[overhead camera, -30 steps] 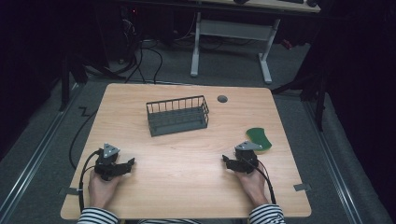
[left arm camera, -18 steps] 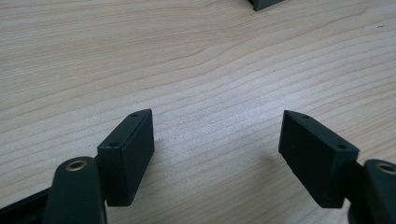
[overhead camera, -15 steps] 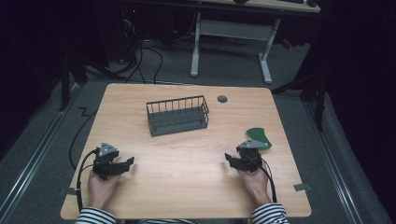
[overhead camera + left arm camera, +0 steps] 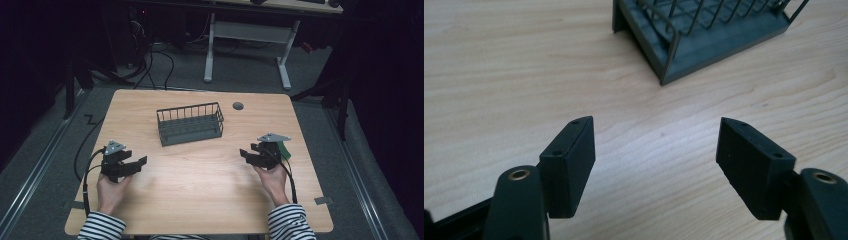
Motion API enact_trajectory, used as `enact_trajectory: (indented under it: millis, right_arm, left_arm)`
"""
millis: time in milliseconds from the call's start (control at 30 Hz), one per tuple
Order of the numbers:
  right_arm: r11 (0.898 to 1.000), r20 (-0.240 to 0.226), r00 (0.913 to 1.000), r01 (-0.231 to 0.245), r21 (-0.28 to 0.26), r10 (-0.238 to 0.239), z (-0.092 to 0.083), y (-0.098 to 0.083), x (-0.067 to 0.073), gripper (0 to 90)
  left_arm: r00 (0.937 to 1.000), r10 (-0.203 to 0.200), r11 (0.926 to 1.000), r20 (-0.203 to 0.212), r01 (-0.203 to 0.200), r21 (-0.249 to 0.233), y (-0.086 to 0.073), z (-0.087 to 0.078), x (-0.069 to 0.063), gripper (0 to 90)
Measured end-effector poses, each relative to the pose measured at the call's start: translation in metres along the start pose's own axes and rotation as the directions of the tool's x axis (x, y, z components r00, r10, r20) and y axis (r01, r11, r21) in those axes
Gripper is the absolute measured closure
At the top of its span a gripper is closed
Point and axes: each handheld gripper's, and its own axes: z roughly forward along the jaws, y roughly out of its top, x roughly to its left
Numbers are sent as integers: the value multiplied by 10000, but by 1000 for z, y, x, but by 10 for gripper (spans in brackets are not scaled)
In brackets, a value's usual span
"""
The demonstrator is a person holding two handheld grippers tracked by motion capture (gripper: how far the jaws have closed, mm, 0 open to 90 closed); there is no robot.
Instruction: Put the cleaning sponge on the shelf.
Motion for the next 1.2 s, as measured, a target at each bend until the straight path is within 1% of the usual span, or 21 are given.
enact_trajectory:
  millis: [33, 67, 167, 267, 300, 367, 400, 433, 467, 500, 567, 633, 700, 767, 800, 867, 900, 967, 1033, 1100, 1200]
  right_arm:
    - [10000, 39, 10000, 33, 40, -33, 3, 9, -1, 462]
    - [10000, 39, 10000, 33, 40, -33, 3, 9, -1, 462]
    - [10000, -53, 10000, -69, 51, 69, 9, 25, -6, 495]
    - [9999, 62, 9999, -86, 62, 86, 12, 33, -8, 513]
    - [9999, 30, 9998, -171, 20, 171, 15, 41, -10, 532]
    - [9996, 23, 9997, -249, -95, 249, 16, 45, -11, 542]
    - [9992, -148, 9991, -391, -121, 389, 20, 54, -12, 551]
    - [9992, -148, 9991, -391, -121, 389, 20, 54, -12, 551]
    - [9992, -205, 9991, -381, -91, 379, 25, 62, -11, 558]
    - [9992, -205, 9991, -381, -91, 379, 25, 62, -11, 558]
    - [9991, -334, 9985, -426, -12, 426, 33, 74, -9, 562]
    - [9991, -319, 9986, -419, 23, 419, 36, 78, -8, 563]
    - [9993, -269, 9989, -383, 19, 384, 42, 87, -6, 566]
    - [9986, -270, 9982, -533, -44, 532, 45, 93, -6, 571]
    - [9982, -269, 9979, -592, -104, 589, 47, 96, -6, 571]
    - [9982, -171, 9980, -607, -14, 606, 54, 104, -5, 571]
    - [9982, -171, 9980, -607, -14, 606, 54, 104, -5, 571]
    - [9980, -160, 9979, -631, 31, 631, 59, 107, -3, 574]
    - [9982, -100, 9982, -591, 132, 592, 64, 110, -2, 574]
    - [9980, -102, 9980, -615, 165, 616, 68, 113, 1, 575]
    - [9982, -127, 9984, -557, 227, 560, 75, 115, 5, 582]
  left_arm:
    - [10000, 12, 10000, 15, -12, -27, 4, -1, -1, 332]
    - [10000, -13, 9999, 58, 14, -122, 8, -1, -1, 332]
    - [10000, -41, 9998, 32, 41, -174, 21, -2, 0, 341]
    - [9998, -104, 9997, 156, 108, -236, 35, -2, 0, 344]
    - [9998, -93, 9997, 167, 97, -226, 38, -1, -1, 345]
    - [9998, -104, 9997, 188, 109, -224, 45, 1, -1, 349]
    - [9998, -78, 9998, 163, 81, -165, 52, 5, -2, 349]
    - [9998, -78, 9998, 163, 81, -165, 52, 5, -2, 351]
    - [9997, -140, 9997, 206, 144, -183, 55, 7, -2, 350]
    - [9997, -150, 9998, 198, 152, -121, 59, 10, -2, 350]
    - [9996, -188, 9998, 192, 191, -111, 65, 14, -1, 350]
    - [9995, -262, 9996, 194, 264, -79, 73, 19, -1, 349]
    - [9995, -268, 9996, 146, 269, -87, 80, 24, -1, 351]
    - [9998, -202, 9998, 21, 203, -58, 86, 29, -2, 350]
    - [9998, -216, 9997, 20, 216, -93, 89, 31, -2, 353]
    - [9998, -185, 9998, -43, 185, -50, 94, 36, -3, 355]
    - [9998, -198, 9998, -38, 197, -41, 96, 38, -3, 355]
    - [9996, -296, 9995, 30, 296, -113, 99, 43, -3, 372]
    - [9996, -265, 9996, -93, 266, 85, 101, 50, -3, 372]
    - [9995, -289, 9995, -88, 290, 153, 102, 55, -3, 380]
    - [9990, -435, 9990, 29, 435, 128, 104, 60, -3, 391]
